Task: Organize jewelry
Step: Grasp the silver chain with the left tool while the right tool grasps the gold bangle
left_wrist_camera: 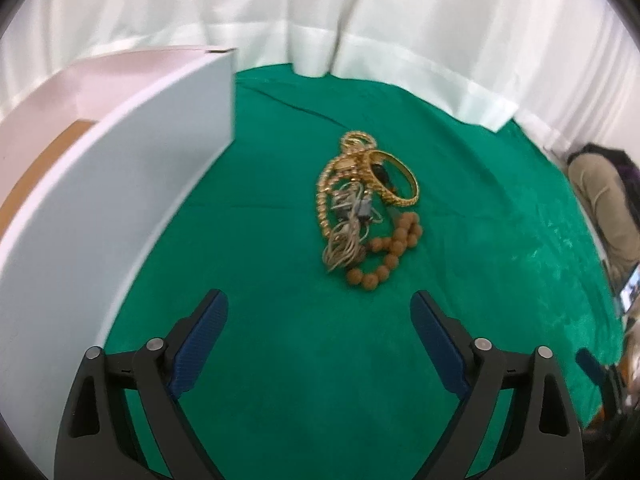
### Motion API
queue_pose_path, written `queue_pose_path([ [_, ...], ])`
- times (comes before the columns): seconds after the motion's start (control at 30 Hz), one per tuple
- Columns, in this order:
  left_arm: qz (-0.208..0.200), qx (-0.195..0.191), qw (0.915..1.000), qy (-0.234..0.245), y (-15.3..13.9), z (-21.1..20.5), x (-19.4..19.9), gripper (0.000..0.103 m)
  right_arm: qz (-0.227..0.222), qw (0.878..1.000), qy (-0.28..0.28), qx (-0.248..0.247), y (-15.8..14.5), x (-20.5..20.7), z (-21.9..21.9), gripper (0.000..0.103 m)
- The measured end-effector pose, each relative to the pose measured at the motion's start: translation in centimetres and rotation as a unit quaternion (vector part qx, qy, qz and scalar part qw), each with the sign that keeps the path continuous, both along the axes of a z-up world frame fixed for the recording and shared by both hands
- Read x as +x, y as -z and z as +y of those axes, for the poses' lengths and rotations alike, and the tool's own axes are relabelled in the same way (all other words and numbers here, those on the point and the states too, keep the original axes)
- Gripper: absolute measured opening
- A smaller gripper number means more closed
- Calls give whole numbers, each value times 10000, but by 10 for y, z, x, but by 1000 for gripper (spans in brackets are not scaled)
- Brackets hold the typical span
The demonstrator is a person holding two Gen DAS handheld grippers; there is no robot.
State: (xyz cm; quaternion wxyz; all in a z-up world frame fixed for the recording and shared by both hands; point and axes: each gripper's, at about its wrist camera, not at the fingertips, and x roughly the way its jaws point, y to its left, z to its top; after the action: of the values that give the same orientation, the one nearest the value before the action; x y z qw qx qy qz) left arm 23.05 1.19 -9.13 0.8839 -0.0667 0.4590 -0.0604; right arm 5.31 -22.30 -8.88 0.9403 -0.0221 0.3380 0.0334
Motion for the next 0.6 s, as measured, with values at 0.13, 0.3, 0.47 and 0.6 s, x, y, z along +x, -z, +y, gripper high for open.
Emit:
queue_pose_path([
  [0.13,67,131,9999,54,9,-12,26,75,7,10000,-80,-43,2,-2,5,81],
  [0.3,-20,166,9998,83,10,-19,43,59,53,9999,-100,-66,6,-5,6,81],
  [0.47,54,318,9990,309,15,-29,53,11,156,9998,-88,-5,10,-3,5,81],
  [0.6,-172,39,9993,325,-11,-22,37,10,17,9999,-91,-74,3,-8,5,81],
])
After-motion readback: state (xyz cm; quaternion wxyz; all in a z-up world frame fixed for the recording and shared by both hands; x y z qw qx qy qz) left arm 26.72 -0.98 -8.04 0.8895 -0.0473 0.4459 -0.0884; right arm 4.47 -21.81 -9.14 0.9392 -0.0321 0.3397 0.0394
